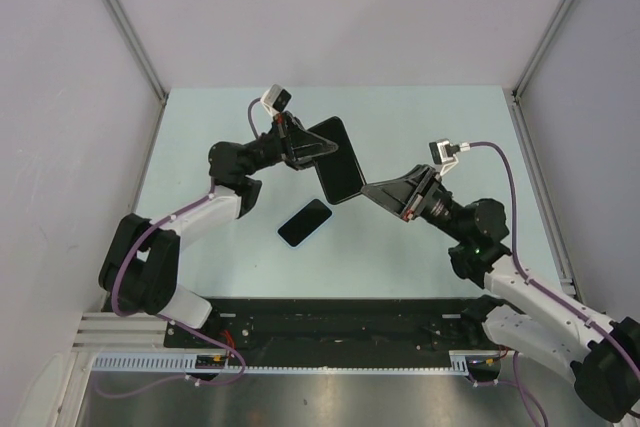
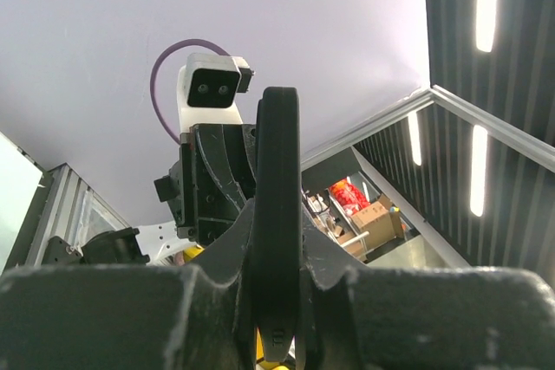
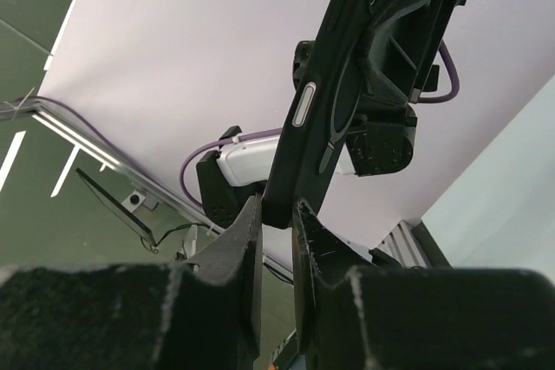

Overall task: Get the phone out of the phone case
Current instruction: Remove the phone case from the phone, then place the phone case at the center of the board.

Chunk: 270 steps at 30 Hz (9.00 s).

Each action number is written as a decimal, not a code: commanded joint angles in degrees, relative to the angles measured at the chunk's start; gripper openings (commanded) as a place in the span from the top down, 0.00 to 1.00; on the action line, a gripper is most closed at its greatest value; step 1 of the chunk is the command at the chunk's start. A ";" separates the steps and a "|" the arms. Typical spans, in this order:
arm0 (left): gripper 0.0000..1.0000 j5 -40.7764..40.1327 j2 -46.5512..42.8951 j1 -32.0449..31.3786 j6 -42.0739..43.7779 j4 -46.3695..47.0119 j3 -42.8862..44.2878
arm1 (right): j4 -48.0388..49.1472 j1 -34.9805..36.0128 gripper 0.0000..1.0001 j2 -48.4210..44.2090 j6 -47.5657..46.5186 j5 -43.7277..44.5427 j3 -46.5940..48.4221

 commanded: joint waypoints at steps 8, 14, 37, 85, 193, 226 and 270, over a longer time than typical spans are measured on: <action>1.00 -4.97 1.12 -0.21 -10.51 16.11 2.91 | 45.22 0.42 1.00 15.72 14.56 0.83 -1.14; 1.00 -6.20 0.07 -0.21 -11.48 16.04 6.16 | 45.30 3.06 1.00 22.58 12.37 1.79 3.88; 1.00 -7.70 -7.14 -2.59 -13.42 15.69 9.59 | 45.39 4.03 1.00 26.63 9.11 1.09 10.91; 1.00 0.74 -11.88 -6.89 4.67 2.78 3.97 | -27.64 3.85 0.96 29.27 -7.41 18.58 17.24; 0.08 -45.83 -2.93 -28.16 78.42 -40.30 -15.02 | -68.87 -2.92 1.00 43.86 -38.17 16.38 24.45; 0.17 -66.91 6.40 -35.55 103.38 -44.52 -8.69 | -72.03 -4.67 1.00 35.60 -39.66 11.45 24.36; 1.00 -83.73 0.61 -34.23 104.89 -50.31 -1.66 | -82.92 -10.82 1.00 21.37 -44.15 18.26 19.61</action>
